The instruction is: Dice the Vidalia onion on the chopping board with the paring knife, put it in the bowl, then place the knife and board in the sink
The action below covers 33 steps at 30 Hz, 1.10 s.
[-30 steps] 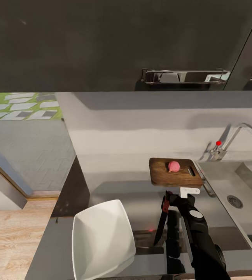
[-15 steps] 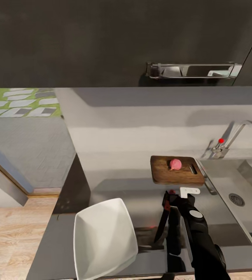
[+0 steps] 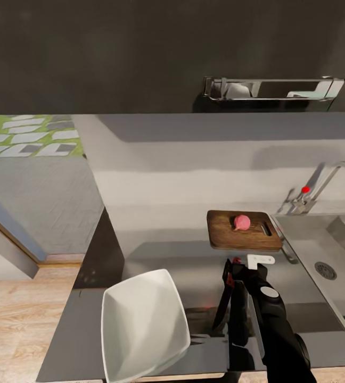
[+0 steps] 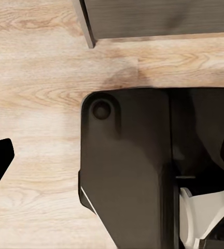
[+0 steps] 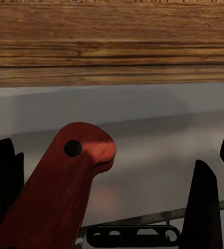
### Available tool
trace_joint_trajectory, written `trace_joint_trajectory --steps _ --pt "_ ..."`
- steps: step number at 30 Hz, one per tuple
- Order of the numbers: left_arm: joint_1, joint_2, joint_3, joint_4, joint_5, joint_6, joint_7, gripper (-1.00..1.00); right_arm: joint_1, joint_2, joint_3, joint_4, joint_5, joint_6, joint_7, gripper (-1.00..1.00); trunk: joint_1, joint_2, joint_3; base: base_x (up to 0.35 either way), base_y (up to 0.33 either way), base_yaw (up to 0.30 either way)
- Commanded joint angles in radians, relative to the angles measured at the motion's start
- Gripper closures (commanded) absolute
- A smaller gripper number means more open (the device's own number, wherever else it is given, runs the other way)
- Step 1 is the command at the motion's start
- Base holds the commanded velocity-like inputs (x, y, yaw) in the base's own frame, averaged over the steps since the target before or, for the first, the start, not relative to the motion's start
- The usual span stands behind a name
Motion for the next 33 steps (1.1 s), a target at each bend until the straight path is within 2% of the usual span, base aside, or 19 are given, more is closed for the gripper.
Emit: trace_joint_trajectory --steps 1,17,33 --pt "0.0 0.001 -0.005 -0.001 0.008 -0.002 0.004 -1.0 0.0 0.001 -0.002 0.017 0.017 0.008 0.002 -1.0 0.001 -0.001 -0.003 0.0 -0.02 0.0" --pt "0.0 -0.001 -0.006 0.011 0.008 -0.003 0.004 -1.0 0.0 -0.001 -0.003 0.015 0.017 0.008 0.001 -1.0 0.001 -0.001 -0.007 0.0 -0.266 0.0" --pt "0.0 0.001 -0.005 0.014 0.008 -0.003 0.004 -1.0 -0.001 0.0 -0.002 0.015 0.017 0.008 0.001 -1.0 0.001 -0.001 -0.007 0.0 -0.022 0.0"
